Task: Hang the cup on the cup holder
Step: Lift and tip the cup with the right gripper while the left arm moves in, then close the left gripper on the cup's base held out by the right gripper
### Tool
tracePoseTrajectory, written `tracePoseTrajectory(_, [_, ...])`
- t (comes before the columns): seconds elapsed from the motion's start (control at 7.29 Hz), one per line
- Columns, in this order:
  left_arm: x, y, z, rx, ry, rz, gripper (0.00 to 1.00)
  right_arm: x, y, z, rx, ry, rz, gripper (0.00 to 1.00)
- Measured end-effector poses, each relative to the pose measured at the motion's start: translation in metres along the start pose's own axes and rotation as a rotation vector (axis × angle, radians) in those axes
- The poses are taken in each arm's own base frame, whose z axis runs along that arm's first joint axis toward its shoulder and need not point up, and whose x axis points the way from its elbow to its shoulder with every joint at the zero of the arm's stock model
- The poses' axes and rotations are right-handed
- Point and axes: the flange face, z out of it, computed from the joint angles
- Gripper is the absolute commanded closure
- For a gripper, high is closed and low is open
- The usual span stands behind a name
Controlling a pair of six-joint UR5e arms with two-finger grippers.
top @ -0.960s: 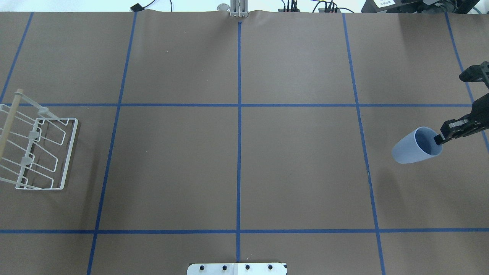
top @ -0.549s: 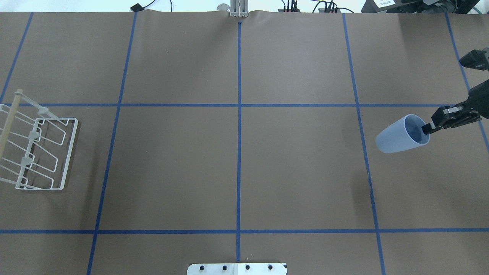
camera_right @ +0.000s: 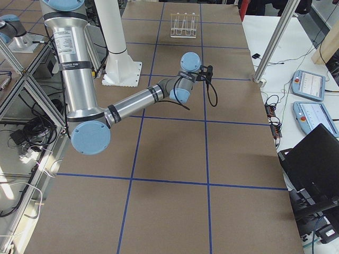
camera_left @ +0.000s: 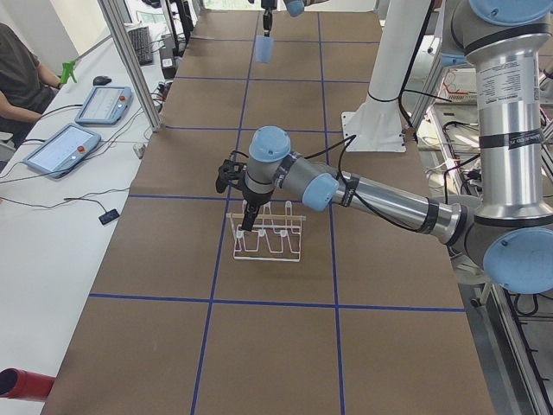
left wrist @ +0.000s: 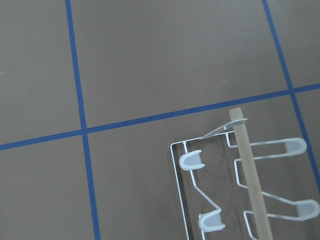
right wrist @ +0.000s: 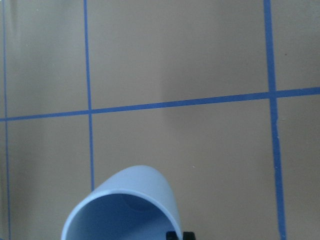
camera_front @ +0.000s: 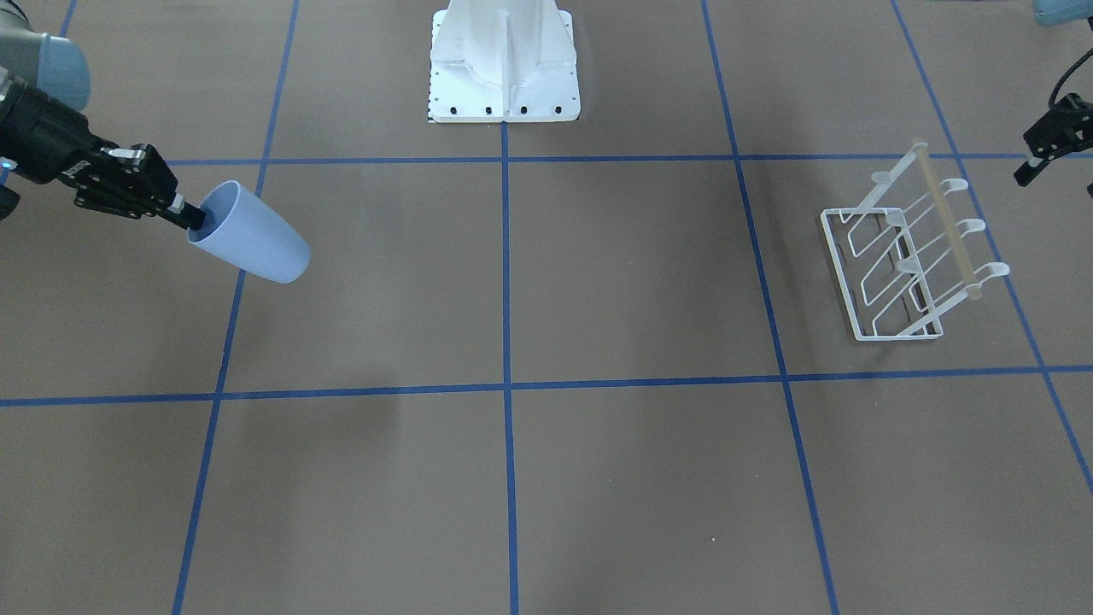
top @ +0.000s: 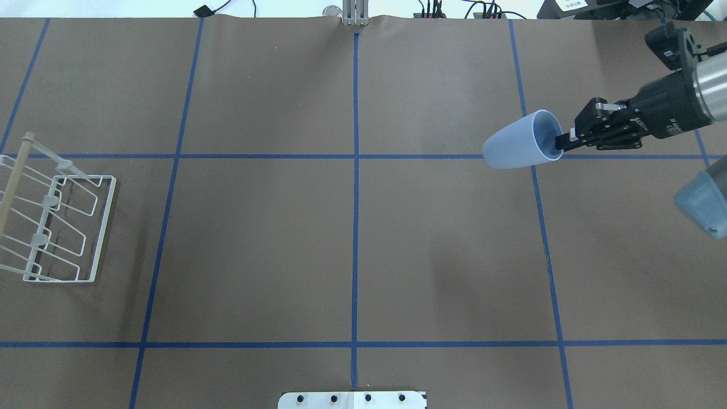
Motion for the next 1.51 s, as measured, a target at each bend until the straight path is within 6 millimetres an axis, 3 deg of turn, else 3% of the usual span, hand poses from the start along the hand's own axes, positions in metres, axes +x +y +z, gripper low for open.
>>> tracePoseTrajectory(0.27, [0.064, -0.018, 0.012, 0.031, 0.110, -0.133, 0.02, -0.057, 0.037, 0.052, 0.007, -0.139, 0.103, 1.00])
tracePoseTrajectory(0.55, [0.135, -0.031, 0.017, 0.020, 0.255, -0.251, 0.02, -0.098, 0.078, 0.087, -0.033, -0.280, 0.176, 1.00])
tracePoseTrajectory(0.82, [0.216, -0.034, 0.014, -0.017, 0.449, -0.382, 0.02, -0.117, 0.104, 0.094, -0.102, -0.397, 0.226, 1.00])
tracePoseTrajectory(0.96, [0.245, -0.028, 0.017, -0.050, 0.554, -0.419, 0.02, -0.126, 0.112, 0.092, -0.139, -0.445, 0.259, 1.00])
tracePoseTrajectory(1.51, [0.304, -0.007, 0.056, -0.148, 0.981, -0.478, 0.02, -0.157, 0.139, 0.086, -0.279, -0.583, 0.325, 1.00])
